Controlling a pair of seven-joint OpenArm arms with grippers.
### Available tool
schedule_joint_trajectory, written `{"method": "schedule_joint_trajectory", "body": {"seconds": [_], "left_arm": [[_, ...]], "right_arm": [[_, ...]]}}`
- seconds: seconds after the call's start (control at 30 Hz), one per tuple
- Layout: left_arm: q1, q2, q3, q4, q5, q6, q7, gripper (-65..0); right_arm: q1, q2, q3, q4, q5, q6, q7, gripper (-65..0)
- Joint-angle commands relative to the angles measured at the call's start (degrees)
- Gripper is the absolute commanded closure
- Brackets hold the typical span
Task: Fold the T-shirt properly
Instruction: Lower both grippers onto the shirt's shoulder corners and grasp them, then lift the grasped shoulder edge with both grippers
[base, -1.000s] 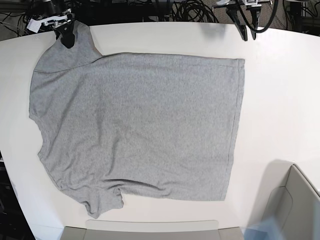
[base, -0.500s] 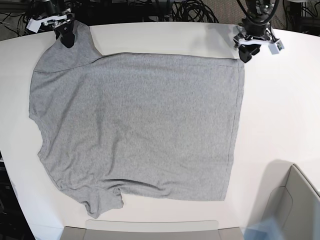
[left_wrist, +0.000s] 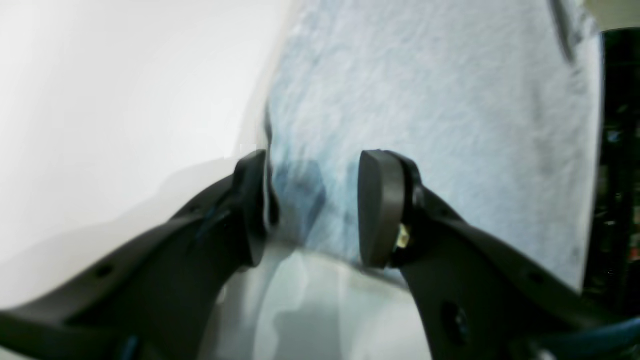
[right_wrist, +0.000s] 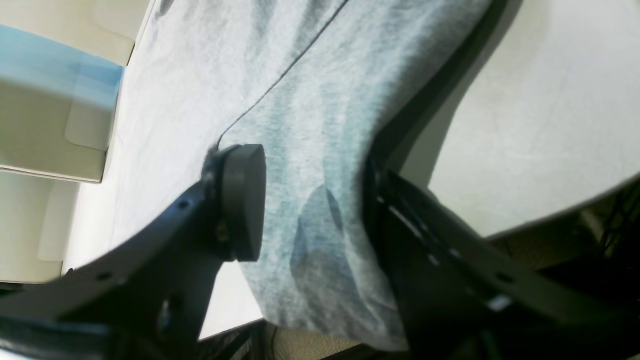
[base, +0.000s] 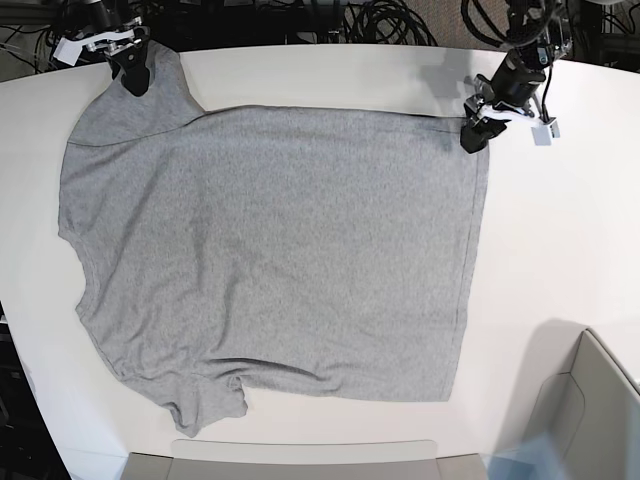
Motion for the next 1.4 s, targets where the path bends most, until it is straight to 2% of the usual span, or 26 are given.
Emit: {"method": "schedule_joint_trajectory", "body": {"seconds": [0.0, 0.07, 0.13, 0.27, 0.3, 0.33, 0.4, 0.6, 0.8, 0.9, 1.0, 1.17, 1.37], "left_arm": [[0.0, -0.3, 0.1, -1.5, 2.2, 2.6, 2.8, -28.4], [-0.4, -0.3, 0.1, -2.6, 2.2, 2.6, 2.7, -27.6], [-0.4, -0.5, 0.1, -3.0, 2.2, 2.5, 2.7, -23.7], [-0.3, -0.7, 0.1, -3.0, 2.2, 2.6, 2.7, -7.0], [-0.1, -0.7, 0.0, -2.9, 2.2, 2.8, 2.7, -1.2], [-0.1, -0.7, -0.3, -2.9, 2.2, 2.9, 2.7, 0.0], [0.0, -0.9, -0.3, -2.9, 2.3, 2.9, 2.7, 0.0], [3.4, -2.3, -0.6, -2.5, 2.2, 2.7, 2.6, 0.0], [9.1, -2.3, -4.5, 1.8, 2.2, 2.7, 2.7, 0.0], [11.5, -2.3, -6.2, 5.0, 2.2, 2.6, 2.7, 0.0], [14.1, -2.2, -8.6, 8.7, 2.2, 2.6, 2.7, 0.0], [14.7, -2.2, -8.9, 11.0, 2.2, 2.9, 2.7, 0.0], [12.1, -2.2, -8.9, 12.0, 1.8, 3.0, 2.8, 0.0]], "right_arm": [[-1.2, 0.4, -0.6, -0.3, -0.6, -3.1, -3.7, -27.1], [-1.3, 0.4, -0.7, -0.3, -0.7, -3.0, -3.7, -26.0], [-1.3, 0.5, -0.7, -0.3, -0.7, -2.8, -3.7, -19.8], [-1.4, 0.5, -0.3, 1.0, -0.7, -2.8, -3.7, 0.0], [-2.0, 0.6, -0.4, 1.8, -0.7, -2.8, -3.7, 0.0], [-3.4, 1.5, -0.4, 3.0, -0.7, -2.8, -3.7, 0.0], [-5.5, 2.6, -0.2, 6.1, -0.7, -2.8, -3.2, 0.0], [-10.5, 0.9, 5.5, 12.1, -0.7, -2.7, -3.1, 0.0], [-13.9, -2.2, 11.0, 14.2, -0.7, 3.9, -3.6, 0.0], [-14.3, -3.6, 13.3, 14.4, -0.7, 4.7, -3.7, 0.0], [-15.6, -3.6, 15.4, 14.4, -0.7, 4.7, -3.7, 0.0], [-15.4, -3.2, 16.9, 14.5, -0.7, 4.7, -3.7, 0.0], [-14.2, 0.0, 16.6, 15.7, -0.7, 4.6, -3.8, 0.0]]}}
